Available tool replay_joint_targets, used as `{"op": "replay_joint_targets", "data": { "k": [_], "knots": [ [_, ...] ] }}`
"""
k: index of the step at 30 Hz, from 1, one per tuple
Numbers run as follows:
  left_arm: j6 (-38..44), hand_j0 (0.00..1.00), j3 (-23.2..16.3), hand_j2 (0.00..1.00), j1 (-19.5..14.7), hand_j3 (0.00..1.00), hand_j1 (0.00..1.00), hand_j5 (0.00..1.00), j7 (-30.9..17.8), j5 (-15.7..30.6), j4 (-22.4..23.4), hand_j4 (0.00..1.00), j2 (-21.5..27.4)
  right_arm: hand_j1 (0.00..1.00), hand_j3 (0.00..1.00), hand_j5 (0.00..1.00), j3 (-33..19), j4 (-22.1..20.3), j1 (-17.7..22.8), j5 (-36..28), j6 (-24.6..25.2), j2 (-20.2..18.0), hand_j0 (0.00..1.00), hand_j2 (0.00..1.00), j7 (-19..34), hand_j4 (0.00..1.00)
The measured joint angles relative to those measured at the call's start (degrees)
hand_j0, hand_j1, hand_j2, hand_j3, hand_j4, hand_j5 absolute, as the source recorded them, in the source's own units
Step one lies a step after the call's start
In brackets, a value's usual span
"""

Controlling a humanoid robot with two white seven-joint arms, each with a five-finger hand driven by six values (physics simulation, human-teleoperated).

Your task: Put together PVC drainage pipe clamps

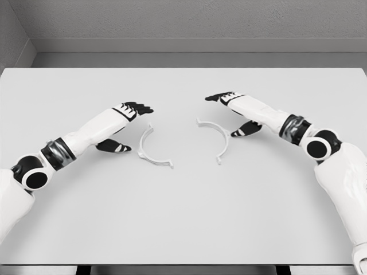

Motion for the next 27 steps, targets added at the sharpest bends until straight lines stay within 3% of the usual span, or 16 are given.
{"op": "replay_joint_targets", "data": {
  "k": [5, 16, 27],
  "knots": [
    [0.00, 1.00, -0.02, 1.00, -0.97, 1.00, 1.00, 1.00, 0.00, 0.05, 0.22, 1.00, -0.01, 1.00, 1.00, 1.00, 0.98, -0.93, 1.23, 0.05, 0.04, 0.40, 1.00, 1.00, -0.12, 1.00],
    [0.00, 1.00, -0.01, 1.00, -1.05, 1.00, 1.00, 1.00, 0.00, 0.19, 0.38, 1.00, -0.02, 1.00, 1.00, 1.00, 1.48, -8.21, 2.72, -0.04, 0.00, 0.42, 1.00, 1.00, 0.05, 1.00],
    [0.00, 1.00, -0.04, 1.00, -3.34, 1.00, 1.00, 1.00, 0.08, 0.46, 2.15, 1.00, 0.07, 1.00, 1.00, 1.00, 2.65, -8.96, 2.90, -0.06, -0.01, 0.05, 1.00, 1.00, 0.02, 1.00]
  ]
}}
